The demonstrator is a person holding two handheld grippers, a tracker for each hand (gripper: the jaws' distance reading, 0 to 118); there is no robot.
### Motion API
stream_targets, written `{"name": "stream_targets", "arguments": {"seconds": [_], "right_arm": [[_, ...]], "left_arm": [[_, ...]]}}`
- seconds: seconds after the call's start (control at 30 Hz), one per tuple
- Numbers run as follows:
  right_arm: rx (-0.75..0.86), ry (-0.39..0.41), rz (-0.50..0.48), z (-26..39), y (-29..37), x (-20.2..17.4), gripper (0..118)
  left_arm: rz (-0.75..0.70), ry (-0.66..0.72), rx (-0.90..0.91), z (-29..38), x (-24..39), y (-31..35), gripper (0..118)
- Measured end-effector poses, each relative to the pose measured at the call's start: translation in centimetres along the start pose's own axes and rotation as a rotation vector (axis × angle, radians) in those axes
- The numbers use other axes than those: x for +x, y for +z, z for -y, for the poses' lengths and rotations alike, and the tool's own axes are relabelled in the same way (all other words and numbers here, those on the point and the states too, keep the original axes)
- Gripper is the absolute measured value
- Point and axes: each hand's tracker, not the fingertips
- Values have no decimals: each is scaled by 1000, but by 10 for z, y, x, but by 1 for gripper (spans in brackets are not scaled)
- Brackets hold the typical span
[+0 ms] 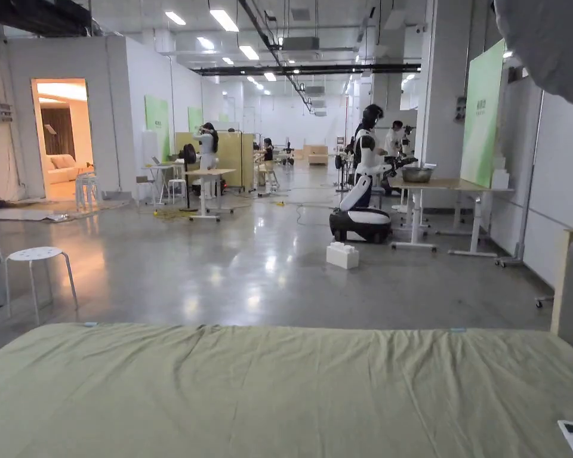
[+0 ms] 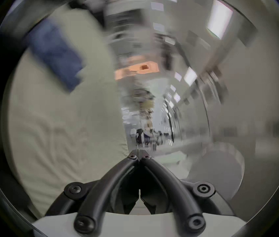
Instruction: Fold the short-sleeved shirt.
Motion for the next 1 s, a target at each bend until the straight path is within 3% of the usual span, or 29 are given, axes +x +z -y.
{"name": "stream_targets", "arguments": {"seconds": [0.07,0.13,0.17,0.23,0.3,0.4,0.47,0.5,0.53,0.63,0.7,0.77,1.0], "right_arm": [[130,104,-138,-9,5,-36,0],[139,100,-136,-6,11,-48,0],[140,34,-84,-7,13,-45,0],[47,-236,5,3,13,-17,0],[-70,-599,158,22,13,20,0],[-165,-1299,340,66,30,58,0],[-106,-1777,399,93,46,46,0],[-82,-1950,347,98,48,35,0],[-143,-2004,255,102,47,32,0],[-101,-1771,243,94,47,44,0],[-92,-1724,295,90,50,50,0],[-72,-1810,247,89,49,48,0],[-72,-1751,250,82,49,52,0]], "left_arm": [[194,-18,27,-6,26,-1,2],[182,77,7,3,26,6,2],[124,212,-35,8,11,5,2],[24,641,-143,30,-42,4,2],[-39,1100,-108,63,-88,16,2],[-227,1789,95,111,-110,52,2],[-460,2053,164,116,-90,74,2],[-403,2038,139,116,-86,76,2],[-333,2011,127,113,-85,73,2],[-253,1800,17,105,-88,68,2],[-249,1839,42,104,-89,66,2],[-237,1878,68,102,-91,65,2],[-222,1796,91,93,-96,64,2]]}}
